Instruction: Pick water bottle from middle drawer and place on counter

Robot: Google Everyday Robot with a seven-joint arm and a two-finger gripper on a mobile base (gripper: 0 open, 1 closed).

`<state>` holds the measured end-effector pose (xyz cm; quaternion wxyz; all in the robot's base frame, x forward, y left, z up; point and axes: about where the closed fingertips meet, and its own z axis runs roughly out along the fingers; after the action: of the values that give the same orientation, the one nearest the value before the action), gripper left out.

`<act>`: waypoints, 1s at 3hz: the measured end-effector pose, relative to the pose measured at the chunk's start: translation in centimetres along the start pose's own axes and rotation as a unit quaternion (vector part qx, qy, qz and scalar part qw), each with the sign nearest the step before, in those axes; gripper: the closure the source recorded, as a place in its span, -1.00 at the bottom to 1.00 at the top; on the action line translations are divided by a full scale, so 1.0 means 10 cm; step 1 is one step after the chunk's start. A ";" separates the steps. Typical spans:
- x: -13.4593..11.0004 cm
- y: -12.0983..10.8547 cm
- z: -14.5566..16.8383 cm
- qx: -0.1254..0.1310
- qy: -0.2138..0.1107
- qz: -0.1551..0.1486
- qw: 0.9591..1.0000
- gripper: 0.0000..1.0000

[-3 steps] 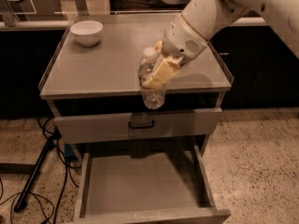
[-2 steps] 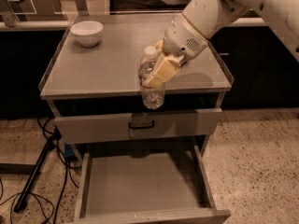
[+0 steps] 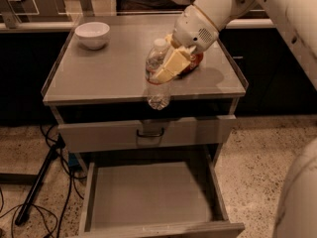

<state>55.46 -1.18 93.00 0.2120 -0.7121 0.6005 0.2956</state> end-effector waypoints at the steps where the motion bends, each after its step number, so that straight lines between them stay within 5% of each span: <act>1: -0.04 -0.05 0.00 0.008 -0.004 -0.003 1.000 1.00; 2: -0.03 -0.14 -0.10 0.004 -0.009 0.000 1.000 1.00; 3: -0.22 -0.42 -0.38 0.034 -0.023 -0.016 0.999 1.00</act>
Offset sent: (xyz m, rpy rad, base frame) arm 0.0235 -0.0316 0.0463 0.0195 -0.0072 0.0221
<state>59.98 -1.29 97.00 0.2544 -0.7068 0.5938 0.2884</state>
